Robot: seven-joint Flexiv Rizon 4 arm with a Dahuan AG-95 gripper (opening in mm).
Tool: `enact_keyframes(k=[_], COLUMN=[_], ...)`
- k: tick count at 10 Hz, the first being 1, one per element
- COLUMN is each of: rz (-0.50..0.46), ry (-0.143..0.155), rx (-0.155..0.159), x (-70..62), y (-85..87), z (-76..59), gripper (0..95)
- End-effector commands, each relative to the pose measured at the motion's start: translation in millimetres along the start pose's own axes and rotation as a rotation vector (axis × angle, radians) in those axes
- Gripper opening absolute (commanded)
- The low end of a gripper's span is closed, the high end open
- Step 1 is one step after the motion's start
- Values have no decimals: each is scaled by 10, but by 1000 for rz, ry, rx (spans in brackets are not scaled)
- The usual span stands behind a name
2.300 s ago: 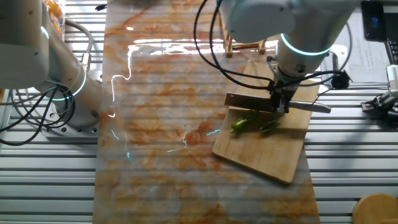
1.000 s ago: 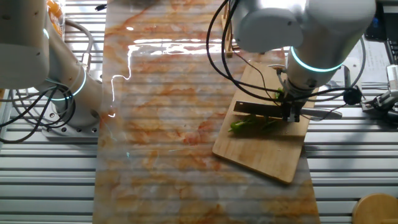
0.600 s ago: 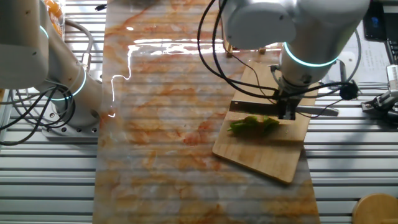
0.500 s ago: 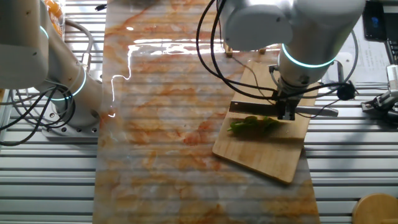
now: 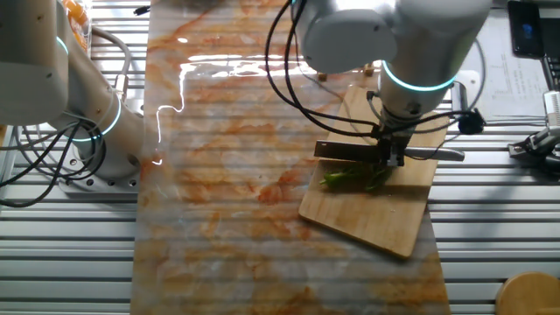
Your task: Chop the chili peppers
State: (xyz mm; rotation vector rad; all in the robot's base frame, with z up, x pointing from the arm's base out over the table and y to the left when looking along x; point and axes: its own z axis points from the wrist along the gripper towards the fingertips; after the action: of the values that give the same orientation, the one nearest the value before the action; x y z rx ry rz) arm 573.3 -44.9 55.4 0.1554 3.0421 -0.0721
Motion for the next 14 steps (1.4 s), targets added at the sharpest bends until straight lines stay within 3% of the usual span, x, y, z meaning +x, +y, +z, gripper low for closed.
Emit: enact_keyframes(k=[1,5,7,10,14], rz=[-7,1,1,26,46], ry=[9,4,3,16,28], rx=[1,3,4,-9,-35], x=[-33,-115,-184,-200,-252], y=[-16,-113,-269,-504,-562], z=[-39,-160,-314,-414,-244], gripper=[0,0,0,0,0])
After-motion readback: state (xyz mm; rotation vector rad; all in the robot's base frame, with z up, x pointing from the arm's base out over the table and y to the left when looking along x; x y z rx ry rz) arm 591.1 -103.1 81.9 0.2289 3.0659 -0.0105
